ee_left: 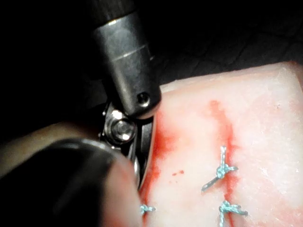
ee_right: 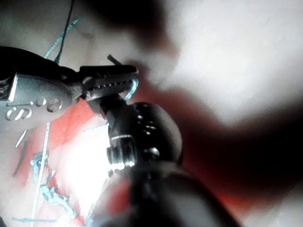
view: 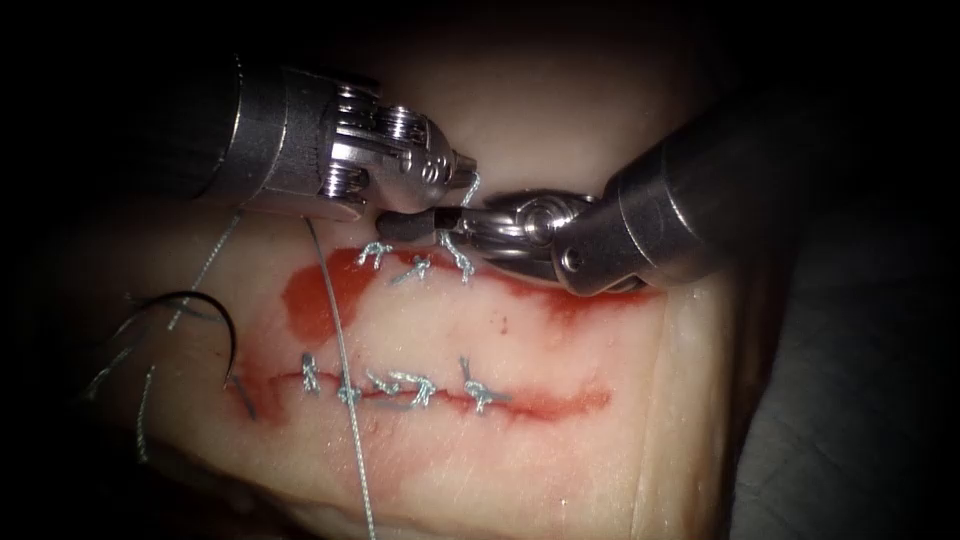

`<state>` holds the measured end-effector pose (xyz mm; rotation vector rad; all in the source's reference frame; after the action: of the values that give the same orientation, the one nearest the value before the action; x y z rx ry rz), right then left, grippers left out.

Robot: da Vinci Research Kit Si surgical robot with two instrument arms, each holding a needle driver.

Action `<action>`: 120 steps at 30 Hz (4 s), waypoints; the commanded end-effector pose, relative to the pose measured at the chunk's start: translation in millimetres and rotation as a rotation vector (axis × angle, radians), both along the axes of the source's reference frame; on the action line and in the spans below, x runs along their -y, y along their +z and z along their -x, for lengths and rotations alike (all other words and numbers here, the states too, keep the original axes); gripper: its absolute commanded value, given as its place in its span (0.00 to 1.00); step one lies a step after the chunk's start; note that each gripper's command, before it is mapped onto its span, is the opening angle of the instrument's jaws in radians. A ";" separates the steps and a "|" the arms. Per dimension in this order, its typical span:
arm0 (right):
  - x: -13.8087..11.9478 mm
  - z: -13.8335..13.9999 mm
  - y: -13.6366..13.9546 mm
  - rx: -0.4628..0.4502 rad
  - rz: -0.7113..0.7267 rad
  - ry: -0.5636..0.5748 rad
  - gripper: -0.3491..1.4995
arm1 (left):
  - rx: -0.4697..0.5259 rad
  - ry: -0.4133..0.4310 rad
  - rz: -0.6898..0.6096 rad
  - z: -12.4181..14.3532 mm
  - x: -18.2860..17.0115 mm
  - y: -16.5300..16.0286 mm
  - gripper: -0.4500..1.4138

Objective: Wound Closure

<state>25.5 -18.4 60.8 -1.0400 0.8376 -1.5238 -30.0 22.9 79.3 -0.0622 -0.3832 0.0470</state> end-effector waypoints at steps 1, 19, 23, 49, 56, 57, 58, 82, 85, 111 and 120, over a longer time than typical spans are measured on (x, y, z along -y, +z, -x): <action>0.0 -1.0 0.4 -0.004 0.002 0.001 0.00 | 0.000 -0.001 0.001 0.5 -0.3 0.5 0.00; -0.3 -1.9 0.2 0.021 -0.004 0.011 0.72 | 0.000 -0.002 -0.001 0.5 -0.4 0.3 0.00; -0.2 -1.8 0.3 0.022 -0.002 0.012 0.39 | 0.000 -0.002 -0.001 0.5 -0.4 0.3 0.00; -0.2 0.8 -1.8 0.011 0.143 0.013 0.93 | 0.003 -0.097 -0.029 -4.1 -4.7 -2.5 0.00; -0.2 4.4 -3.6 0.042 0.141 0.068 0.94 | 0.062 -0.325 -0.227 -9.5 -7.1 -5.4 0.00; -0.3 4.8 -3.6 0.047 0.139 0.073 0.94 | 0.049 -0.320 -0.248 -10.5 -7.0 -5.6 0.00; -0.4 5.1 -3.7 0.052 0.137 0.078 0.94 | 0.015 -0.302 -0.285 -11.9 -6.6 -5.7 0.00; -0.7 7.1 -3.6 0.051 0.142 0.127 0.95 | -0.572 -0.274 -0.637 -24.1 1.8 3.2 0.08; -0.8 7.1 -3.6 0.051 0.142 0.126 0.95 | -0.599 -0.304 -0.612 -24.3 1.7 4.6 0.00; -0.6 6.9 -3.8 0.048 0.141 0.128 0.95 | -0.620 -0.373 -0.581 -23.4 0.7 9.5 0.87; -0.5 6.8 -3.8 0.047 0.140 0.127 0.95 | -0.556 -0.347 -0.772 -23.0 2.2 10.2 0.76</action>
<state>17.8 -17.8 56.5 -1.1300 0.6276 -1.5117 -6.4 20.2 89.2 0.6380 0.1868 -0.4214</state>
